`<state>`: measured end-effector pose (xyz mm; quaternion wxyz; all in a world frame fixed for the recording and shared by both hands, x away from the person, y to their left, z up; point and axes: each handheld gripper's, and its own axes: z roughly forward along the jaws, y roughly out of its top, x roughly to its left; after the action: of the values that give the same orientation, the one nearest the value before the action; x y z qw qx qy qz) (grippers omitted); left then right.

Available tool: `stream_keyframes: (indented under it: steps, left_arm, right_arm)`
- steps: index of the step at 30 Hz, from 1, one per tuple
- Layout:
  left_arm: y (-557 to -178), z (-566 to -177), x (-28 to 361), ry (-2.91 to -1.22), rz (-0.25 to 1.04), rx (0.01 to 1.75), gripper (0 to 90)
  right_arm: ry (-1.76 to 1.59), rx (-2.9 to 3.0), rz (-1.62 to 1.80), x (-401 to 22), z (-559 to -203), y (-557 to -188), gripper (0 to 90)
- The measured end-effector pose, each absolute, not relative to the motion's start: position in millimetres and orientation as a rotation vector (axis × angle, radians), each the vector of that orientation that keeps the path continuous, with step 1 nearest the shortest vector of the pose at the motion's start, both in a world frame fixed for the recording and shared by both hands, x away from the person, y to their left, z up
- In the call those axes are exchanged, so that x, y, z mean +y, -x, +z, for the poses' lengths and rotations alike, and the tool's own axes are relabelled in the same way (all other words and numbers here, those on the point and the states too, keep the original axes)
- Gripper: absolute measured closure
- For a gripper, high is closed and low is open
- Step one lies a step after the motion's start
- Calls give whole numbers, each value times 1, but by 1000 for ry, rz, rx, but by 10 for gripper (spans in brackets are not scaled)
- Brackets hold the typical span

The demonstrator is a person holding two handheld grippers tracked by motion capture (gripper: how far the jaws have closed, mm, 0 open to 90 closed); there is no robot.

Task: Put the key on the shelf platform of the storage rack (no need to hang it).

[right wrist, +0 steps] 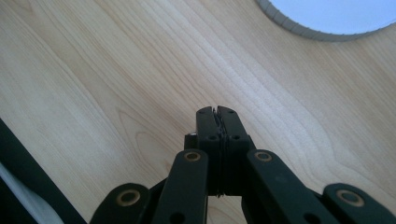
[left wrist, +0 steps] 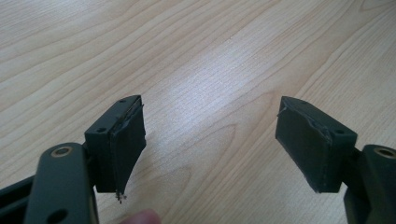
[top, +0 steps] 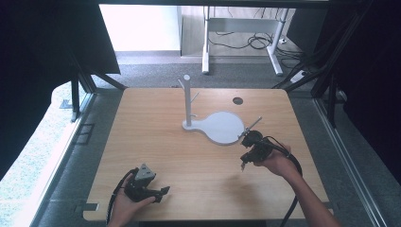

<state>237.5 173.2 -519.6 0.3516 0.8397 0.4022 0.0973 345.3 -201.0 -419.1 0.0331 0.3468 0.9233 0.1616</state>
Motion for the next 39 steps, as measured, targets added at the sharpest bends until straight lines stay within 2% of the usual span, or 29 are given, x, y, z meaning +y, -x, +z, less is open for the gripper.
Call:
stream_keyframes:
  steps: [39]
  left_arm:
    - [-238,-520,174,-2174,244,1049,244]
  right_arm:
    - [-1098,2804,535,-189,-398,-384,900]
